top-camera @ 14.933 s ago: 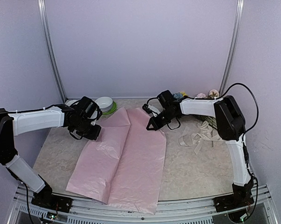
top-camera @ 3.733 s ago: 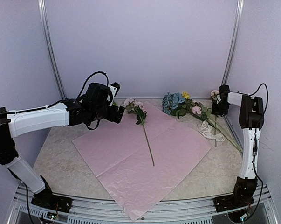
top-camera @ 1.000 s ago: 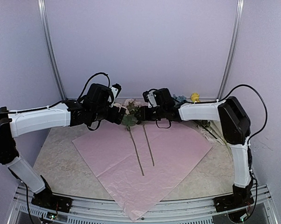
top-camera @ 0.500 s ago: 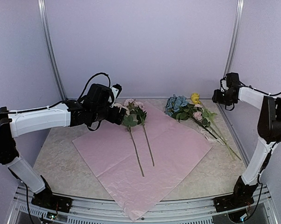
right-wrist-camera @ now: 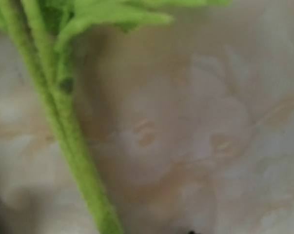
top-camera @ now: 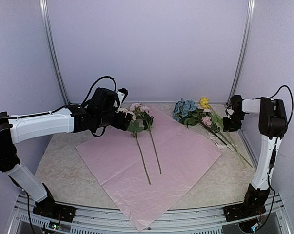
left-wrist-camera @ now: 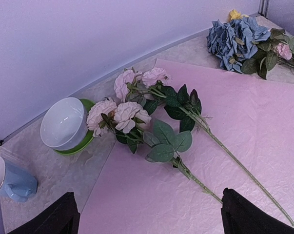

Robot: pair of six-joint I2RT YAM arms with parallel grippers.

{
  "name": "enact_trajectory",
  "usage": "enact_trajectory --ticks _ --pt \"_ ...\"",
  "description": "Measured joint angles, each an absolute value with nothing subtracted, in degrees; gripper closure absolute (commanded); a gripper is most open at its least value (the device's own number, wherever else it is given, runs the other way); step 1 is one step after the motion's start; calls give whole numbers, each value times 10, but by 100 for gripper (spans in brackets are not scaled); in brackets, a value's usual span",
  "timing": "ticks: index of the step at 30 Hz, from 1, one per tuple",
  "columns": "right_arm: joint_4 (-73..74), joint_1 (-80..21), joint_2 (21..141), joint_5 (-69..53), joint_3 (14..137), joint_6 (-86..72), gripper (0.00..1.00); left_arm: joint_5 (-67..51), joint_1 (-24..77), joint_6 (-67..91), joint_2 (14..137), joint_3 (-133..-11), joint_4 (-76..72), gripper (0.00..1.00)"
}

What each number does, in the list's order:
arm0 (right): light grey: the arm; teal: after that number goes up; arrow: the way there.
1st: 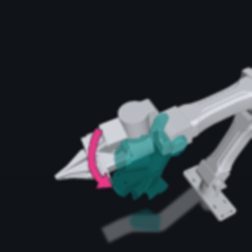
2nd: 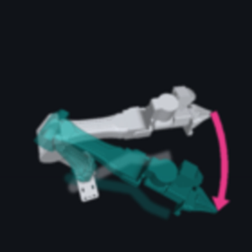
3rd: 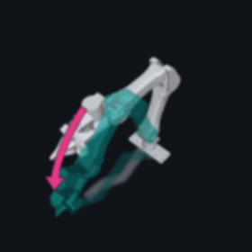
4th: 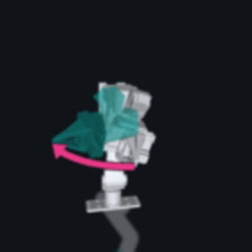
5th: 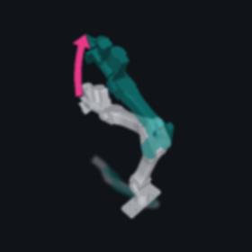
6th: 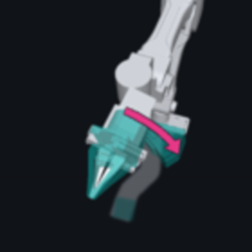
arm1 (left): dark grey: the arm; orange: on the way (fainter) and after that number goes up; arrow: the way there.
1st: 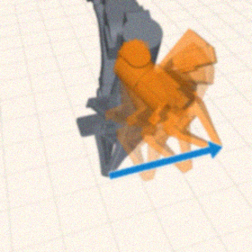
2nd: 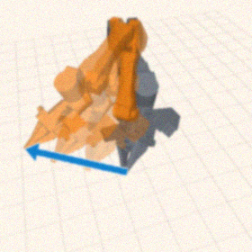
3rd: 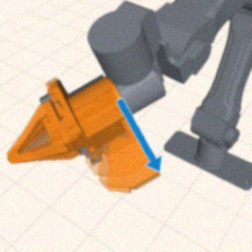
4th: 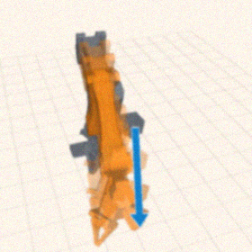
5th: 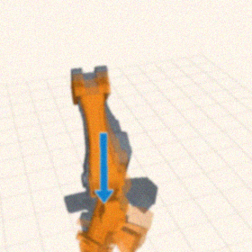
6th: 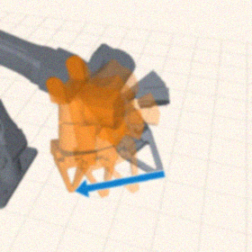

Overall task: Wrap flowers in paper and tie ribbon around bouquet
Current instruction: Pick up the fake flower from the corner of the board.

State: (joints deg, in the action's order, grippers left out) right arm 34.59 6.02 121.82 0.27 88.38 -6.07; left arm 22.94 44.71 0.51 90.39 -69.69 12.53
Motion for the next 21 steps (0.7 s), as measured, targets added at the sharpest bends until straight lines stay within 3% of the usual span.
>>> enact_trajectory --ticks 2,8,11,21 --pt "346 60 1221 3 886 -55 67 229 447 5 904 -697 125 1" --pt "341 60 1224 5 888 -30 93 229 447 3 904 -697 126 1" --pt "331 60 1223 15 885 -17 100 229 447 1 904 -697 126 1" --pt "283 54 1142 107 821 -7 100 230 447 -1 904 -697 126 1"
